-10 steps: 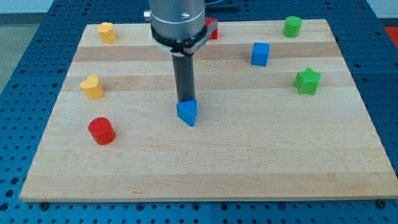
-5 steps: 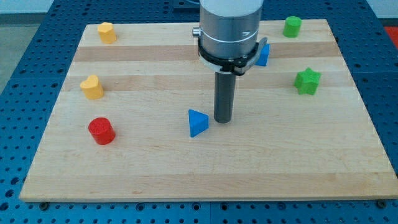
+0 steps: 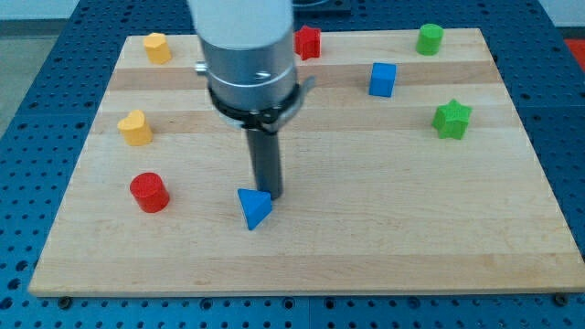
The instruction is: Drag the blue triangle to the bottom left
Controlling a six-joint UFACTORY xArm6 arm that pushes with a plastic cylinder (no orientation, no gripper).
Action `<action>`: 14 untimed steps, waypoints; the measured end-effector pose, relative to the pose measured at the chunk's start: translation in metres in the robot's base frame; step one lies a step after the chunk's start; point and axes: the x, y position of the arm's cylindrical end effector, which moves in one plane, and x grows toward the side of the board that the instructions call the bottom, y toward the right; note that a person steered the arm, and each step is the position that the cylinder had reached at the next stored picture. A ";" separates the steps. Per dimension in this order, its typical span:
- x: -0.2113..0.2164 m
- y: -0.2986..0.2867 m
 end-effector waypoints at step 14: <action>0.017 -0.171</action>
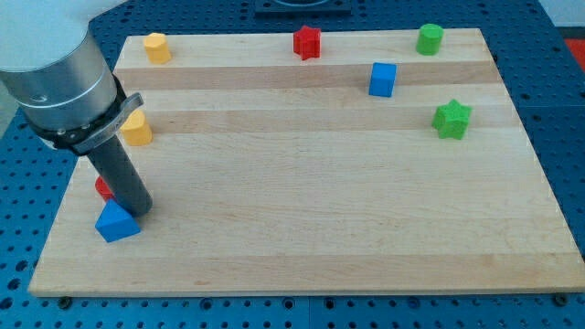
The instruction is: Drag the blue triangle to the bottom left
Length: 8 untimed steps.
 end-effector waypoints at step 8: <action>0.021 -0.014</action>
